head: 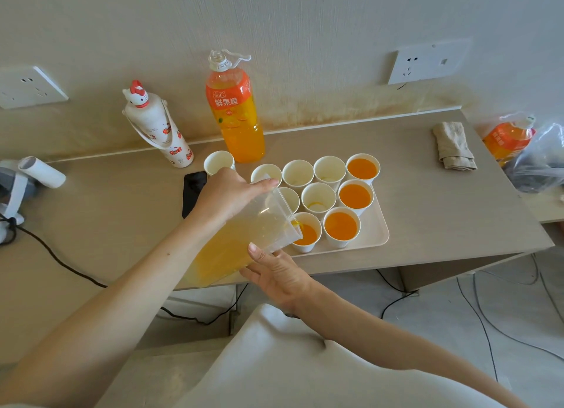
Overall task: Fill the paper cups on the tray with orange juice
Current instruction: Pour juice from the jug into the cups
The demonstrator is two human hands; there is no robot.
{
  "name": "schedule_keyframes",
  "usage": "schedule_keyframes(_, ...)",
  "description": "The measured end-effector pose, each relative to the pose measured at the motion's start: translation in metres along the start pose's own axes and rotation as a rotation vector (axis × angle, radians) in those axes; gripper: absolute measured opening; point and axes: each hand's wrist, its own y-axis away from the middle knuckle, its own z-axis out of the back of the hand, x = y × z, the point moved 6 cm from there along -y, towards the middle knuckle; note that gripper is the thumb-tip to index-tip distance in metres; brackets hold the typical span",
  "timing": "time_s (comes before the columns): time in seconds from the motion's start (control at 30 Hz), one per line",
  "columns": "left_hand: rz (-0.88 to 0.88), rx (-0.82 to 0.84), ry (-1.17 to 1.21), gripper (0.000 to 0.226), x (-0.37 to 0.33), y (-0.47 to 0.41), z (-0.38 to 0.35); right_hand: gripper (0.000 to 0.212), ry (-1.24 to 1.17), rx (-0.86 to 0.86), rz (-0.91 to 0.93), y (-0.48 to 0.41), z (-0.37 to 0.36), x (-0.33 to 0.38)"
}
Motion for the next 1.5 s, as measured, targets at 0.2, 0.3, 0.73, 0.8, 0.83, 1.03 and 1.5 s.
schedule_keyframes(0.2,-0.006,0.018,0.022,0.057,0.0019,-0.0029,-0.0022,0.111,0.001,-0.007,-0.001,-0.0015,0.0023,-0.0003)
schedule_keyframes(0.3,-0.005,0.023,0.034,0.058,0.0033,-0.0038,-0.0024,0.112,0.003,-0.007,-0.001,-0.0019,0.0011,-0.0004)
schedule_keyframes(0.73,0.006,0.018,0.013,0.062,0.0024,-0.0037,-0.0027,0.116,0.007,-0.028,-0.008,0.0000,0.0010,0.0005)
schedule_keyframes(0.8,0.007,0.015,0.002,0.061,0.0015,-0.0034,-0.0024,0.118,0.007,-0.025,-0.001,-0.0008,0.0012,0.0005)
schedule_keyframes(0.83,0.004,0.016,0.001,0.061,0.0009,-0.0031,-0.0023,0.119,0.005,-0.023,-0.001,-0.0014,0.0012,0.0005)
schedule_keyframes(1.03,-0.007,0.009,-0.005,0.062,-0.0007,-0.0009,-0.0016,0.119,-0.019,-0.008,0.011,-0.0020,-0.0005,0.0002)
schedule_keyframes(1.5,-0.017,-0.008,-0.027,0.064,-0.0047,0.0006,0.0003,0.119,-0.044,0.009,0.021,-0.0012,-0.0033,0.0015)
